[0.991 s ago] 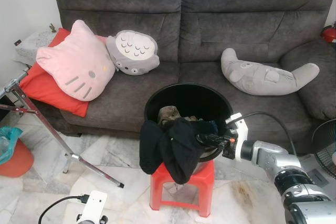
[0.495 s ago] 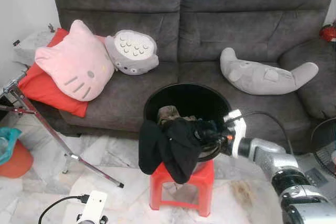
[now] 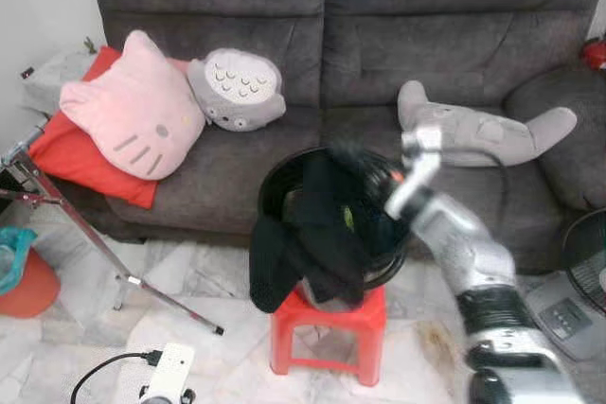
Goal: Hang hanger
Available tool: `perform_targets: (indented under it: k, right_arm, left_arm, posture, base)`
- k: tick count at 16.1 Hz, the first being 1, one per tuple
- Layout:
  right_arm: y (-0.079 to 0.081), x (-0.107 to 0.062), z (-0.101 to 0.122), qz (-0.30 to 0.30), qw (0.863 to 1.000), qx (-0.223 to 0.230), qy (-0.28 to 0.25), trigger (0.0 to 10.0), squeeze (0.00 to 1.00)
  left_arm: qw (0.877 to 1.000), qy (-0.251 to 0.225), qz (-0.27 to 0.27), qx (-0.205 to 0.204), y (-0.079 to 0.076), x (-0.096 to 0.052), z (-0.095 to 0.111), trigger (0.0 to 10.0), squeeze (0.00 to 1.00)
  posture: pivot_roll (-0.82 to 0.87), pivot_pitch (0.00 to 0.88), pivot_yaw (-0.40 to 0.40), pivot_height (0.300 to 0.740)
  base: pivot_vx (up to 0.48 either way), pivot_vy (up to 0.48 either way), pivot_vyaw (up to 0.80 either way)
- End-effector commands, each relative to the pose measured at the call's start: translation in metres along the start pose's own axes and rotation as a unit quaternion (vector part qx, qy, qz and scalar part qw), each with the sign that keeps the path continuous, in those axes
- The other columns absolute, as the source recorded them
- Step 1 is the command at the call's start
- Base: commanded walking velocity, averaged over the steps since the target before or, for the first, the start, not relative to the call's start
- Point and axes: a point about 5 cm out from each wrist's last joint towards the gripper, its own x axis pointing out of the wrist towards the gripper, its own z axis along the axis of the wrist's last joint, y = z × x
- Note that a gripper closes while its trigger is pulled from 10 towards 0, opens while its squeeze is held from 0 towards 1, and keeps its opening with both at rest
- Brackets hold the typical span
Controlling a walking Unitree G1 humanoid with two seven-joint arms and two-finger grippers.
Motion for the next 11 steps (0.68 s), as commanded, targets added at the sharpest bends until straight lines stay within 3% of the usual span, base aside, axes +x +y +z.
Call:
perform_targets:
  k: [1, 4, 11]
  right_arm:
    - [0.019, 0.017, 0.03, 0.023, 0.998, -0.01, -0.058, 0.0, 0.0]
    - [0.044, 0.033, 0.034, 0.045, 0.996, -0.01, -0.079, 0.0, 0.0]
    - [0.063, 0.034, 0.017, 0.027, 0.999, 0.005, -0.038, 0.0, 0.0]
  left_arm:
    - [1.0, 0.009, -0.001, 0.01, 0.002, -0.001, -0.005, 10.0, 0.0]
    - [1.0, 0.01, -0.004, 0.008, 0.001, -0.001, -0.006, 10.0, 0.0]
    - [1.0, 0.012, -0.015, 0.0, -0.002, -0.001, -0.009, 10.0, 0.0]
  posture:
    - [-0.05, 0.0, 0.092, 0.74]
    - [-0.05, 0.0, 0.09, 0.74]
    - [-0.06, 0.0, 0.088, 0.74]
  base:
    - [0.0, 0.0, 0.0]
    - [0.0, 0.0, 0.0]
    - [0.0, 0.0, 0.0]
